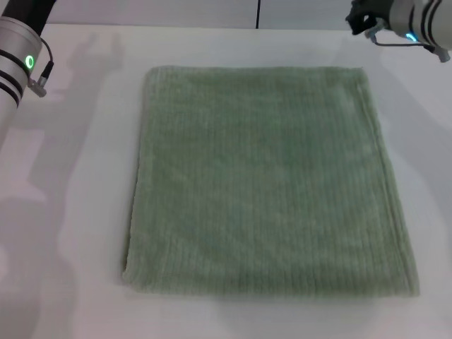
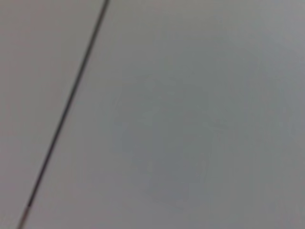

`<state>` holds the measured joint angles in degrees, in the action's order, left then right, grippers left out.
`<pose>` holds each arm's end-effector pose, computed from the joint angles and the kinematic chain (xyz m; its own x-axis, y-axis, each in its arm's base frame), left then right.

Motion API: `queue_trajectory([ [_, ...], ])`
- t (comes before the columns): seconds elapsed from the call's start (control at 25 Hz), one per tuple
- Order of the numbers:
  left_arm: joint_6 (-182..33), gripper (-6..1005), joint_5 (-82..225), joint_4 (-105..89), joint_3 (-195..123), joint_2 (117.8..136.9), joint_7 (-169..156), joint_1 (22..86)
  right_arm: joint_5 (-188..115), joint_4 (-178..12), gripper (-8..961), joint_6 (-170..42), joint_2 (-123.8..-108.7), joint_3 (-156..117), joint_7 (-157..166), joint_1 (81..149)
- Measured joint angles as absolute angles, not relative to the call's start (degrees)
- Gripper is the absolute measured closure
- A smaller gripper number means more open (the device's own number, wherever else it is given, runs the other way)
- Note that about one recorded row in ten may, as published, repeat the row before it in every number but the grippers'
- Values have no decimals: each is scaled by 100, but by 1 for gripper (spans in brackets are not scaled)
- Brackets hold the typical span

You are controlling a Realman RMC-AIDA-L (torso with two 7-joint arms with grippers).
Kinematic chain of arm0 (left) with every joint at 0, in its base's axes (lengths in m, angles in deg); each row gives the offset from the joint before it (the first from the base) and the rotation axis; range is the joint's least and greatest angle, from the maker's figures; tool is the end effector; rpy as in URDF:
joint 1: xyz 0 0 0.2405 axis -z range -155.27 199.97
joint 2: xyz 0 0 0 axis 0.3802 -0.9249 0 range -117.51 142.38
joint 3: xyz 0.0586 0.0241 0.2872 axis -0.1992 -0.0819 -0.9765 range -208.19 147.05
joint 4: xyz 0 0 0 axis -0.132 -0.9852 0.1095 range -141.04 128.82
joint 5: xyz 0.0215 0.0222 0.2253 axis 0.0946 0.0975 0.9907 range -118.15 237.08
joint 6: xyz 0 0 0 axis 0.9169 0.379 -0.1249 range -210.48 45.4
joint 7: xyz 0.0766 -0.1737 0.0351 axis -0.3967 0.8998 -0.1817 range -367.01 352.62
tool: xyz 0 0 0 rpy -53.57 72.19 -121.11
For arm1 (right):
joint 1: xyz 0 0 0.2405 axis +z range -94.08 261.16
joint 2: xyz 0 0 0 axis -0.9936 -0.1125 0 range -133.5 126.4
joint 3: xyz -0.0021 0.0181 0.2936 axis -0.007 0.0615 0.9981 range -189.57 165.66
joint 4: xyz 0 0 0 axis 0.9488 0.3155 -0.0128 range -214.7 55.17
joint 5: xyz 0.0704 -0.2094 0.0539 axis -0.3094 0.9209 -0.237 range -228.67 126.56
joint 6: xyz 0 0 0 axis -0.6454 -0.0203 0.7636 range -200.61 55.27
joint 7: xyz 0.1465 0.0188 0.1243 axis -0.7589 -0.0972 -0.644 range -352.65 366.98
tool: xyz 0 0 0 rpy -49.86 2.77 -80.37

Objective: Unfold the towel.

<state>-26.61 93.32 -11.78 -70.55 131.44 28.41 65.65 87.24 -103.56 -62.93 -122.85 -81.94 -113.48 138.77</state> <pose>-0.2962 0.5189 0.0030 0.4056 -0.0656 0.9117 0.8996 -0.1478 -0.4109 0.2306 0.5860 -0.0695 0.9281 -0.3337 -0.1652 -0.2990 -0.4036 -0.8647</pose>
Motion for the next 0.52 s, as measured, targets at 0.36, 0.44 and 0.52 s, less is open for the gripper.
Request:
queue_trajectory([
  [0.36, -2715, 514, 9271, -1114, -7029, 13147, 2837, 6645, 8162, -10537, 955, -9124, -12253, -10623, -13657, 12919],
  [0.44, -2721, 514, 9268, -1075, -7029, 13148, 2835, 6679, 8486, -10279, 955, -9690, -12253, -10831, -14283, 12849],
  [0.52, -2725, 514, 9267, -1030, -7029, 13152, 2829, 6712, 8892, -9890, 955, -10454, -12259, -11090, -15017, 12783],
])
